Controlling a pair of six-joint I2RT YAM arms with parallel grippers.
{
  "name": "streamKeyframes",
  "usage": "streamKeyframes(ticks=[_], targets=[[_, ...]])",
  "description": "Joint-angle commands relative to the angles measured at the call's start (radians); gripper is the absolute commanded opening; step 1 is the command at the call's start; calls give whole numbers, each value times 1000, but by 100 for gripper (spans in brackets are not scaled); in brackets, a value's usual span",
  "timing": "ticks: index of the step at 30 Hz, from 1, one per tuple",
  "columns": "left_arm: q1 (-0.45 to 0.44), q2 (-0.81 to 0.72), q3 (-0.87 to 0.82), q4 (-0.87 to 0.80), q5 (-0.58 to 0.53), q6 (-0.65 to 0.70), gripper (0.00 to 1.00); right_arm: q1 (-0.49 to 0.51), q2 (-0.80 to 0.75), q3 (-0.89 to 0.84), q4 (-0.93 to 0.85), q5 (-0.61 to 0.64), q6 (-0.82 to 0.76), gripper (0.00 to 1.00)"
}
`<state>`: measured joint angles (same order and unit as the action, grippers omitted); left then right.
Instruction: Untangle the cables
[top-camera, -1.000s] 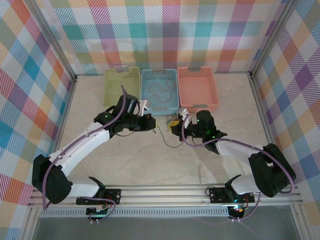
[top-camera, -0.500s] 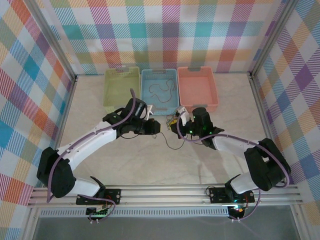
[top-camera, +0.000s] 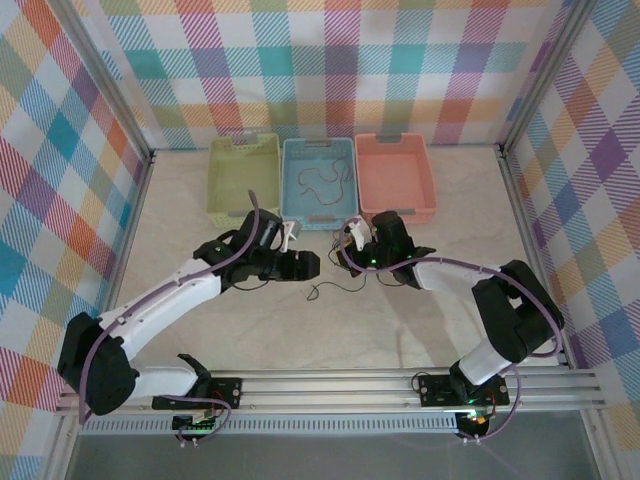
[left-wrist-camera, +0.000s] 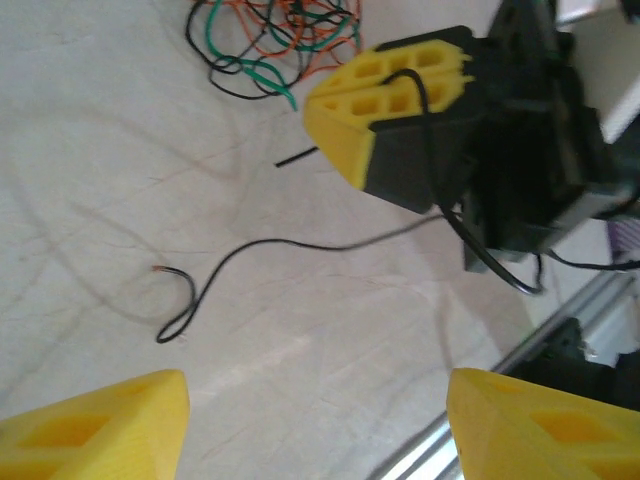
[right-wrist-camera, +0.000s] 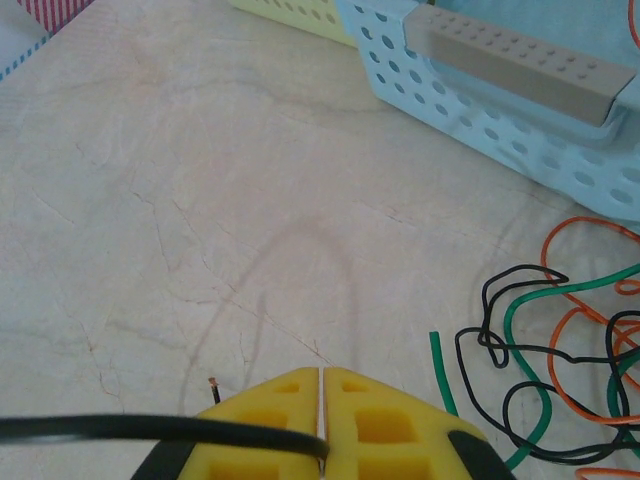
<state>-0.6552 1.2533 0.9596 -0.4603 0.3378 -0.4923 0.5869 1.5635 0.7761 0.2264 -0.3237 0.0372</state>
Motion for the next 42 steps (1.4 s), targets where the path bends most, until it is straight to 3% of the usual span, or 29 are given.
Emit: streamKeyframes(ticks=[1, 8, 17, 20, 24, 25, 28, 31, 37, 42], targets=[[-24, -49, -29, 124, 79, -99, 71, 11, 7, 29, -19, -2, -19, 4], [-93, 33, 3, 257, 5, -218, 71, 17, 7, 30, -21, 2, -25, 4], [-113, 173, 47, 320, -66, -262, 55, 21, 3, 28, -16, -2, -30, 5], [-112, 179, 42, 326, -81, -257, 38, 21, 0, 26, -21, 5, -32, 5], [-113, 154, 25, 308, -105, -240, 1, 22, -10, 20, -15, 4, -35, 8], [-113, 143, 22, 296, -107, -231, 0, 22, -13, 20, -16, 5, -36, 14], [-113, 85, 19, 225, -120, -188, 0, 22, -25, 13, -8, 18, -36, 43], [-111, 10, 53, 28, -149, -78, 0, 22, -56, -14, 24, 59, -37, 56], [-70, -195, 55, -237, -371, 13, 0, 22, -131, -85, 123, 59, -40, 60], [31, -231, 184, -305, -484, 56, 0, 22, -142, -97, 132, 73, -42, 60]])
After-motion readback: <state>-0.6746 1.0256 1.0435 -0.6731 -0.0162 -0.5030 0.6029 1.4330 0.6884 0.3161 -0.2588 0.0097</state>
